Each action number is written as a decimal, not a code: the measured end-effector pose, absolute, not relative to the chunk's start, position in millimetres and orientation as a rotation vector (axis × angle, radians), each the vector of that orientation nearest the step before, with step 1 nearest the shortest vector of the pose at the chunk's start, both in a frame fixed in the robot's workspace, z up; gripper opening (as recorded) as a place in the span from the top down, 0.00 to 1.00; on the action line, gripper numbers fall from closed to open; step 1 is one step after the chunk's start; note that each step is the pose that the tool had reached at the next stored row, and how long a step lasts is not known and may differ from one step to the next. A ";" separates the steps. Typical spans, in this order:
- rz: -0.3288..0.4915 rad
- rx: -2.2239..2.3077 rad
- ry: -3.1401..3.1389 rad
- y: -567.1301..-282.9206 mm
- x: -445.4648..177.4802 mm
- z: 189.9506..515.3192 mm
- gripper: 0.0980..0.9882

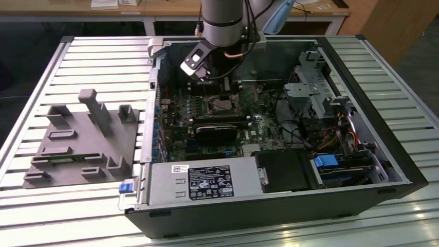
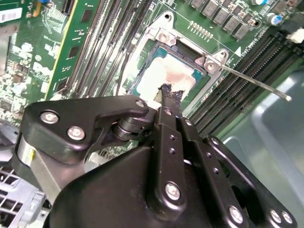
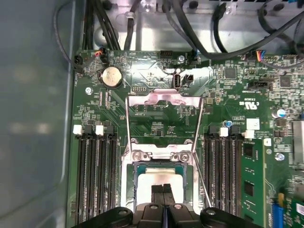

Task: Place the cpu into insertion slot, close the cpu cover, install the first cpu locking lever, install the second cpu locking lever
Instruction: 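Place the cpu into insertion slot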

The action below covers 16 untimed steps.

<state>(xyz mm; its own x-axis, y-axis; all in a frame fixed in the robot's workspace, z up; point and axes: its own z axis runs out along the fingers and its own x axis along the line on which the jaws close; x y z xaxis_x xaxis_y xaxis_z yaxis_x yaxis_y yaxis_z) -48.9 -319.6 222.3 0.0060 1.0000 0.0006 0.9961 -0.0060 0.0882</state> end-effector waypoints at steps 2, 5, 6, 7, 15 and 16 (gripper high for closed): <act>0.097 2.183 2.170 -319.6 -48.9 227.2 1.00; 0.098 2.182 2.169 -319.6 -48.9 234.3 1.00; 0.098 2.182 2.169 -319.6 -48.9 236.7 1.00; 0.099 2.182 2.169 -319.6 -48.9 239.0 1.00; 0.101 2.181 2.168 -319.6 -48.9 256.0 1.00; 0.101 2.181 2.168 -319.6 -48.9 257.6 1.00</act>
<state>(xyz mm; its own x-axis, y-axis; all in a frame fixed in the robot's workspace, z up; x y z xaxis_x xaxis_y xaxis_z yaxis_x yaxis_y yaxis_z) -48.9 -319.6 257.6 0.0060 1.0000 0.0006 0.9957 -0.0060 0.0922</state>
